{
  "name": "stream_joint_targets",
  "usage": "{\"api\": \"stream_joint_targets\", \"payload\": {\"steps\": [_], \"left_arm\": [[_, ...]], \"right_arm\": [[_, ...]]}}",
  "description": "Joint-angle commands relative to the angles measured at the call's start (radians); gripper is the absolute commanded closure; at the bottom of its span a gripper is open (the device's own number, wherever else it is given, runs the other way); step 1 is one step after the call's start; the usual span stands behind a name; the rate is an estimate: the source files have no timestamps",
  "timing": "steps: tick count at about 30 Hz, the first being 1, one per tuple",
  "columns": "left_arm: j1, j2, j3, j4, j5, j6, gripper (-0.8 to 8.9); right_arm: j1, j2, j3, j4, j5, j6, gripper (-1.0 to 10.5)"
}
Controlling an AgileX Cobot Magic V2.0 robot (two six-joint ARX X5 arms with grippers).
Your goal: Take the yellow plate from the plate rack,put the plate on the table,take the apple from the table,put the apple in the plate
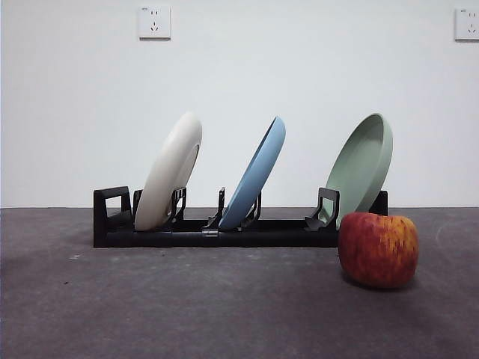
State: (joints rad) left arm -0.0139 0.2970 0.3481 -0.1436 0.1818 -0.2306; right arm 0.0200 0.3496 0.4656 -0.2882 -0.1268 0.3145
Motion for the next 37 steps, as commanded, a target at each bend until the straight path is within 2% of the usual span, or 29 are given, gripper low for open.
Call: {"api": "stream_joint_targets", "payload": {"steps": [1, 5, 12, 15, 17, 18, 20, 21, 28, 37], "left_arm": [[0.003, 0.093, 0.081, 0.006, 0.016, -0.005, 8.21], [0.003, 0.252, 0.211, -0.015, 0.1, -0.005, 8.21], [0.0, 0.52, 0.377, -0.021, 0.37, -0.007, 8.21], [-0.013, 0.624, 0.445, -0.047, 0.429, -0.014, 8.16], [-0.031, 0.686, 0.491, -0.072, 0.423, -0.013, 7.91], [-0.043, 0.717, 0.514, -0.077, 0.42, -0.013, 7.32], [-0.066, 0.768, 0.557, -0.084, 0.418, -0.013, 6.17], [-0.08, 0.798, 0.583, -0.088, 0.412, -0.013, 5.93], [-0.185, 0.999, 0.8, -0.167, 0.327, 0.005, 5.93], [-0.3, 1.3, 1.087, -0.32, 0.146, 0.105, 5.93]], "right_arm": [[0.002, 0.092, 0.084, -0.021, -0.058, -0.026, 9.6], [0.002, 0.236, 0.211, -0.095, -0.166, -0.045, 9.6], [0.002, 0.444, 0.357, -0.175, -0.378, -0.127, 9.4], [0.002, 0.503, 0.386, -0.177, -0.428, -0.13, 9.1], [0.009, 0.531, 0.398, -0.177, -0.424, -0.13, 7.9], [0.014, 0.542, 0.402, -0.177, -0.424, -0.13, 7.2], [0.023, 0.559, 0.405, -0.177, -0.423, -0.13, 6.5], [0.026, 0.565, 0.405, -0.178, -0.423, -0.13, 6.5], [0.03, 0.575, 0.405, -0.176, -0.422, -0.13, 6.6], [0.03, 0.575, 0.405, -0.176, -0.417, -0.13, 6.6]]}}
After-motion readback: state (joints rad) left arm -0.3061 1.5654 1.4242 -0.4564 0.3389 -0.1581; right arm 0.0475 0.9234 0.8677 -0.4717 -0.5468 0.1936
